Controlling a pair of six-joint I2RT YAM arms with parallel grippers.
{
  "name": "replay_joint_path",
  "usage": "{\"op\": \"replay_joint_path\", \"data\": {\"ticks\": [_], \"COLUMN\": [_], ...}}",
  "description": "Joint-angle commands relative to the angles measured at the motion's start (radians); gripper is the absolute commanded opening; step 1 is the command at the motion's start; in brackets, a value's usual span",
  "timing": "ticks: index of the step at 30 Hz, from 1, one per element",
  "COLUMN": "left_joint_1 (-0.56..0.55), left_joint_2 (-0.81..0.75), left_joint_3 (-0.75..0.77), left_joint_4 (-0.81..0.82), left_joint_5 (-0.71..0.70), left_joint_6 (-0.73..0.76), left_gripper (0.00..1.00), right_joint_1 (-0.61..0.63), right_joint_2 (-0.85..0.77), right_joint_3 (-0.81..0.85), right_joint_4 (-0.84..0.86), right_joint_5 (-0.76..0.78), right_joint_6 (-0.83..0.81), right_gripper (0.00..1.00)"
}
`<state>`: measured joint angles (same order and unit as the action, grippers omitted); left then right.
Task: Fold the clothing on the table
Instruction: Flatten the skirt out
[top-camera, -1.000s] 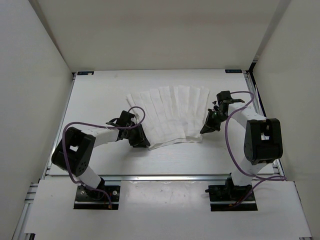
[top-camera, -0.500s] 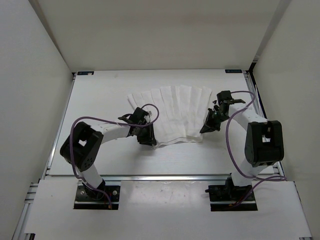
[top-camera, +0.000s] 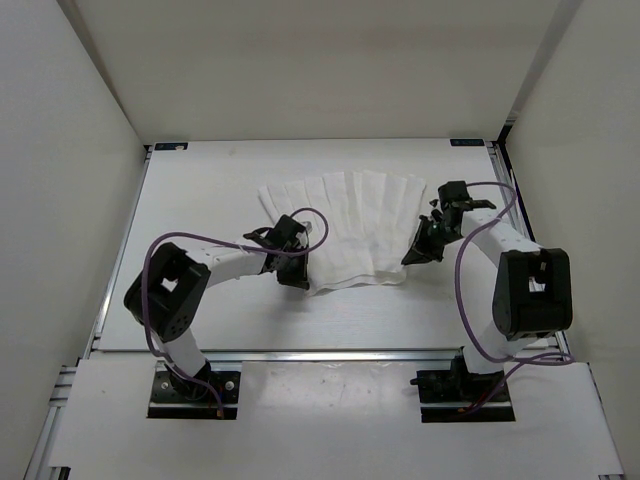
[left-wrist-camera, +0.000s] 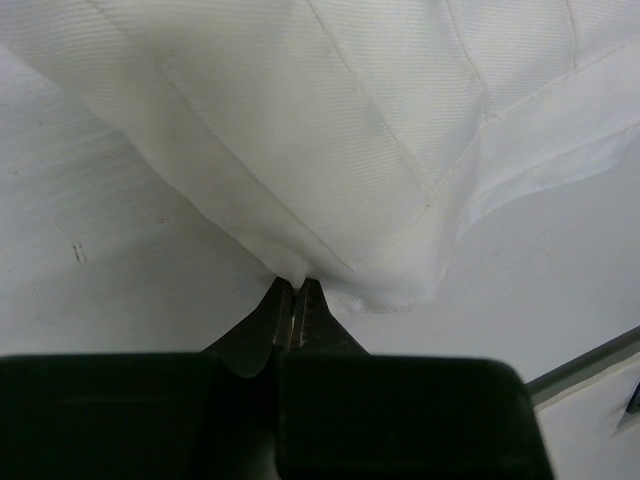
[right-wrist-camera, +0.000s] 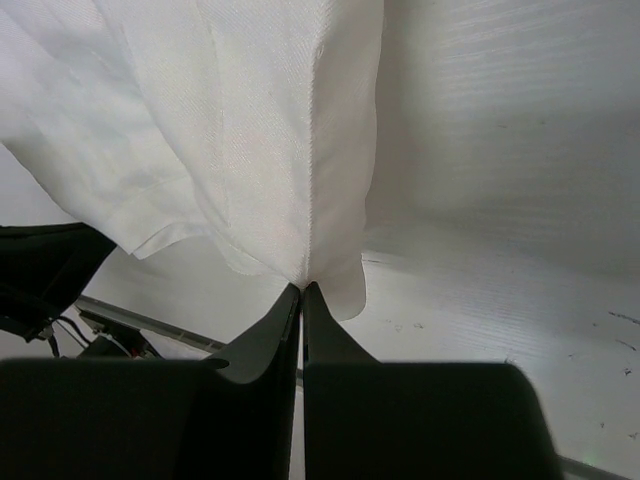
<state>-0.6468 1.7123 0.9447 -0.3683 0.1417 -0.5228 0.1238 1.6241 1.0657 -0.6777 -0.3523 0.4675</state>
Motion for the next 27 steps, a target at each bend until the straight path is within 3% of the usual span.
{"op": "replay_joint_path", "data": {"ticks": [1, 6, 11, 20, 27], "left_joint_1": [0.033, 0.133, 0.234, 0.253, 0.266], "left_joint_2": [0.024, -0.068, -0.141, -0.206, -0.241], "left_joint_3": [-0.063, -0.058, -0.063, -0.208, -0.227], "left_joint_4": [-0.024, -0.034, -0.096, -0.057, -0.069], "left_joint_5": [-0.093, -0.057, -0.139, -0.14, -0.084], "left_joint_6": [0.043, 0.056, 0.119, 0.109, 0.127], "left_gripper": [0.0, 0.0, 0.0, 0.0, 0.0], "right_joint_1": [-0.006, 0.005, -0.006, -0.024, -0.021], "right_joint_2": [-0.055, -0.063, -0.058, -0.067, -0.081], "right_joint_3": [-0.016, -0.03, -0.076, -0.17, -0.193], "right_joint_4": [-0.002, 0.023, 0.04, 0.038, 0.024], "right_joint_5": [-0.019, -0.047, -0.057, -0.024, -0.023], "right_joint_6": [0.014, 0.033, 0.049, 0.04, 0.036], "right_gripper": [0.0, 0.01, 0.0, 0.0, 0.01]}}
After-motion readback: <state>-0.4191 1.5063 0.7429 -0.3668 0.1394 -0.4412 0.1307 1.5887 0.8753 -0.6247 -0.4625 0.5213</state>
